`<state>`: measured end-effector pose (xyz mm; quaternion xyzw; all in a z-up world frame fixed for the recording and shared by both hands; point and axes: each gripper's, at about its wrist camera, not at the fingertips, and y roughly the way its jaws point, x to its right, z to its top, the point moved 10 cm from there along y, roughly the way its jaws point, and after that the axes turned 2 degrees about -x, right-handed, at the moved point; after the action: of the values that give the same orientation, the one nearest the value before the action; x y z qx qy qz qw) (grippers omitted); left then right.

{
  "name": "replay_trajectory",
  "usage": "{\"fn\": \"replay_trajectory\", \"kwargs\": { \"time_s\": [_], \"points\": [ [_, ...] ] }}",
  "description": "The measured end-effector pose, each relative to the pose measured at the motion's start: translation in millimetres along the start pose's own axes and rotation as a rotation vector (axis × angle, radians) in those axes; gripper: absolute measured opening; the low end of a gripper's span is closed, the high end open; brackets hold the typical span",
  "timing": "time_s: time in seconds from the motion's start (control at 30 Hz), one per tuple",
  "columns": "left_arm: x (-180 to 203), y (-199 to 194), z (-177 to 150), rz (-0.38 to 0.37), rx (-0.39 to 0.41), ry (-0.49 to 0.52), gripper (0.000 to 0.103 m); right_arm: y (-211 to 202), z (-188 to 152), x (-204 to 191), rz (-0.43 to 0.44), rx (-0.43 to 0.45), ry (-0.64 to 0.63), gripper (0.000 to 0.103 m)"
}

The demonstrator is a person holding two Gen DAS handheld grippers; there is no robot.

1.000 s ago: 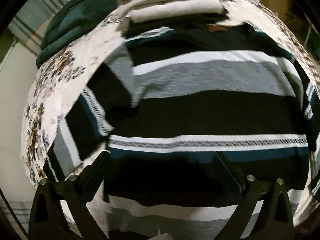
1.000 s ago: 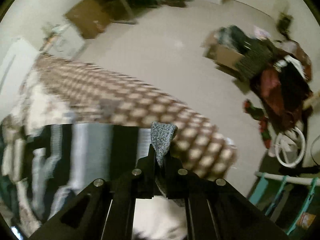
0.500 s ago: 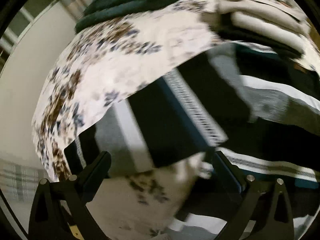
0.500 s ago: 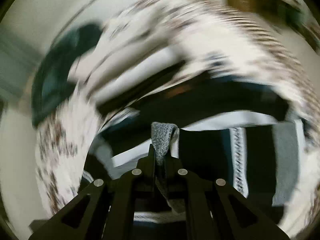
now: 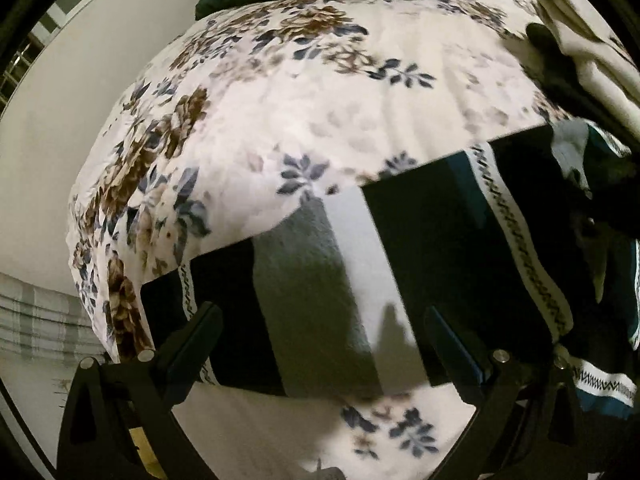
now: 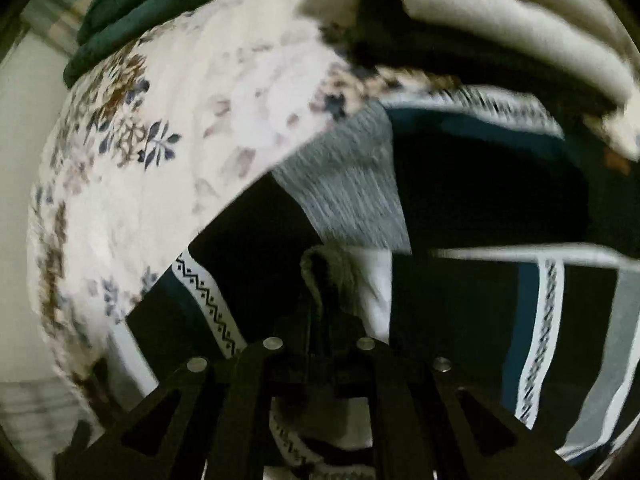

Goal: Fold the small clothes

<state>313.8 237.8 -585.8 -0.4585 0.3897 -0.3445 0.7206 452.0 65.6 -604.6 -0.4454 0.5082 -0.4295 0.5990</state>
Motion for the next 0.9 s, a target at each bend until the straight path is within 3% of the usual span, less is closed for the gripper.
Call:
{"fn": "replay_trajectory", "kwargs": {
  "time_s": [0.07, 0.13, 0.27, 0.4, 0.6, 0.73, 0.9],
  "points": [
    [-7.9, 0.9, 0.3, -0.009, -0.009, -0.014, 0.103, -13.2, -1.4, 9.3, 0.073, -0.001, 0.063, 0.053],
    [-21.5, 0.1, -1.6, -0.019, -0.020, -0.036, 0.103, -40.3, -7.8, 25.8, 0.125, 0.037, 0.129, 0.062],
    [-55.3, -1.7, -10.5, -0.019, -0.042, -0.074, 0.103, -80.9, -38.2, 68.8, 0.134, 0.069, 0.232, 0.067],
    [-104.8, 3.6, -34.1, -0.038, -0.107, -0.164, 0.103, -100.2, -74.2, 116.3, 0.073, 0.050, 0.322, 0.067],
    [-157.7, 35.7, -95.8, -0.178, -0.253, -0.401, 0.103, -93.2, -117.2, 168.9, -0.091, 0.027, 0.334, 0.067],
    [-163.2, 65.0, -123.2, -0.283, -0.329, -0.578, 0.103, -83.8, -133.2, 178.1, -0.119, 0.014, 0.364, 0.067],
    [-151.4, 98.9, -120.9, -0.435, -0.346, -0.808, 0.099, -76.1, -139.2, 173.8, -0.158, 0.011, 0.333, 0.067]
  ]
}}
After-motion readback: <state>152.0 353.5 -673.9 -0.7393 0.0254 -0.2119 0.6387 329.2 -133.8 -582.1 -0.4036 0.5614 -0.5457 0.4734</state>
